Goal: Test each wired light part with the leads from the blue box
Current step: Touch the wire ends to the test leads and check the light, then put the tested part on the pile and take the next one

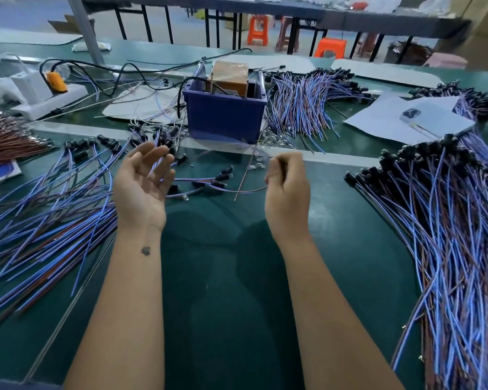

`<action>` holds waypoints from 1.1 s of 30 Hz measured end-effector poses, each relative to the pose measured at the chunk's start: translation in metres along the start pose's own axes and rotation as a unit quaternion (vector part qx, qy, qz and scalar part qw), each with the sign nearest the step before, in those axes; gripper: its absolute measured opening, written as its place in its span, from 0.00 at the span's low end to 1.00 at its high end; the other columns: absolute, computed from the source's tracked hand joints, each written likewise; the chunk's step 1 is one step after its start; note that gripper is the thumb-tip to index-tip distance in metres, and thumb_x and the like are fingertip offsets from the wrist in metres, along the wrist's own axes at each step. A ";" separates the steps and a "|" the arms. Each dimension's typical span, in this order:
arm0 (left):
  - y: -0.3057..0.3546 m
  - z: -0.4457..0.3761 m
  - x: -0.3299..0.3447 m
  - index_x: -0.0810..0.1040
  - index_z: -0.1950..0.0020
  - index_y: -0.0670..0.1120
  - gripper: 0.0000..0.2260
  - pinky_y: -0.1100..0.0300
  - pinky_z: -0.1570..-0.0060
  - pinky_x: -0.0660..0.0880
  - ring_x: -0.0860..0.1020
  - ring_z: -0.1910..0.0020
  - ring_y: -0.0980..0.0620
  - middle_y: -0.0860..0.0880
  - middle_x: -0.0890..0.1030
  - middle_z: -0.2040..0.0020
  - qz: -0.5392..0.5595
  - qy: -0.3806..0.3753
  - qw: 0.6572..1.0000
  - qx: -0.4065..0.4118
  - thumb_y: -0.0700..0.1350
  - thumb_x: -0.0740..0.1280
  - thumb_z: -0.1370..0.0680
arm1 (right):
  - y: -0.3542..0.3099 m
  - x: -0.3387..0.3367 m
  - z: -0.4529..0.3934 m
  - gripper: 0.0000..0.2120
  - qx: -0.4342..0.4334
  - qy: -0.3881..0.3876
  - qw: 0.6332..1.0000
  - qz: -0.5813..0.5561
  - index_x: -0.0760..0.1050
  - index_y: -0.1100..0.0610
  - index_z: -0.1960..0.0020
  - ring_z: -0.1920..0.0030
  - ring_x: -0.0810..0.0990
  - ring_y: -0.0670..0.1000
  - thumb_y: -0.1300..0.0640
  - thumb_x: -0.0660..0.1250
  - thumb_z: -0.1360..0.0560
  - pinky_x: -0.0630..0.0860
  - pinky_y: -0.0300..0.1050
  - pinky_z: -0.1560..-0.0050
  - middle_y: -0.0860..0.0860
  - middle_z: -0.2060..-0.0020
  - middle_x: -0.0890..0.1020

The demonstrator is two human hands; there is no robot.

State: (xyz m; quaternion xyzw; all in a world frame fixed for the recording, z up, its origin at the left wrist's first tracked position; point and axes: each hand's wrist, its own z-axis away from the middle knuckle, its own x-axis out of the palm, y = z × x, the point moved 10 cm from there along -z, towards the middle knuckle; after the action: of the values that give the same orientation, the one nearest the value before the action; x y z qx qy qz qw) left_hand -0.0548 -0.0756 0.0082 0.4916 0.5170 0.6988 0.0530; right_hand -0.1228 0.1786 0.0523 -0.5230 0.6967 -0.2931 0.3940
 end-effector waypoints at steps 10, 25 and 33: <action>-0.043 0.031 0.075 0.83 0.51 0.49 0.08 0.73 0.48 0.65 0.74 0.48 0.58 0.60 0.80 0.55 -0.548 -0.205 0.796 0.156 0.38 0.67 0.24 | 0.080 -0.016 0.004 0.10 0.342 0.110 0.861 -0.359 0.67 0.55 0.57 0.80 0.59 0.45 0.60 0.55 0.17 0.60 0.35 0.77 0.46 0.78 0.64; -0.062 0.040 0.087 0.80 0.53 0.54 0.12 0.68 0.53 0.74 0.79 0.58 0.60 0.57 0.83 0.60 -0.331 -0.194 0.921 0.065 0.36 0.64 0.21 | 0.042 0.043 0.012 0.09 0.182 -0.093 0.972 -0.118 0.71 0.52 0.59 0.68 0.68 0.47 0.59 0.61 0.20 0.66 0.44 0.63 0.48 0.69 0.73; -0.060 0.027 0.070 0.77 0.56 0.44 0.09 0.61 0.58 0.78 0.82 0.60 0.53 0.49 0.84 0.61 -0.232 -0.128 0.964 -0.005 0.38 0.59 0.19 | 0.032 0.038 0.011 0.08 0.148 -0.089 0.981 -0.089 0.70 0.53 0.57 0.69 0.73 0.45 0.58 0.60 0.19 0.71 0.39 0.66 0.48 0.69 0.76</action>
State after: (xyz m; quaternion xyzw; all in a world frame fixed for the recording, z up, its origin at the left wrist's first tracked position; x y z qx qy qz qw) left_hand -0.0967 0.0106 0.0049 0.4433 0.6023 0.6010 0.2821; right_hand -0.1346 0.1510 0.0104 -0.5428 0.5586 -0.3788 0.4998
